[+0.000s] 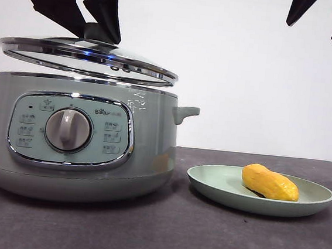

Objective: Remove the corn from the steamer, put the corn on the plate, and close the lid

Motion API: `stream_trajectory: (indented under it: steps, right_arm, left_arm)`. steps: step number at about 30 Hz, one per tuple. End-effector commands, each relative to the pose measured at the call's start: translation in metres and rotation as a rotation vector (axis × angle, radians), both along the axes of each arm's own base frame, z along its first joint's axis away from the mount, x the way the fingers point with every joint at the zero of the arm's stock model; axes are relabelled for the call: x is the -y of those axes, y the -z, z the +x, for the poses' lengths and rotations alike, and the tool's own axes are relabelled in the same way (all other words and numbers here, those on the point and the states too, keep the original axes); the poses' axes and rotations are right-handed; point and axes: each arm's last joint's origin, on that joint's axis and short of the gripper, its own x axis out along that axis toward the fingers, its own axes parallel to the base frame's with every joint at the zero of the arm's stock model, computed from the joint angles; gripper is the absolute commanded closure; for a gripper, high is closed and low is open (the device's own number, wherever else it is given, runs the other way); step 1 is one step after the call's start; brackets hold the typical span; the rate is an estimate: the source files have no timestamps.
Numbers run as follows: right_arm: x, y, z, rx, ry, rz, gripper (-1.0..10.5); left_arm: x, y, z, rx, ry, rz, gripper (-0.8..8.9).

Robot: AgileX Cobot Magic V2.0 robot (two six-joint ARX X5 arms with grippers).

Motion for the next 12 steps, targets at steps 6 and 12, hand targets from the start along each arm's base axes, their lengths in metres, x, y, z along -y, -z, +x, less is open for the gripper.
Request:
stream_trajectory:
  steps: [6, 12]
  right_arm:
    - [0.0, 0.002, 0.0, -0.009, 0.01, 0.001, 5.4]
    - [0.0, 0.002, 0.0, -0.009, 0.01, 0.001, 5.4]
  left_arm:
    - [0.0, 0.015, -0.001, -0.009, -0.019, -0.03, 8.22]
    - [0.0, 0.016, -0.002, -0.014, -0.018, -0.027, 8.22]
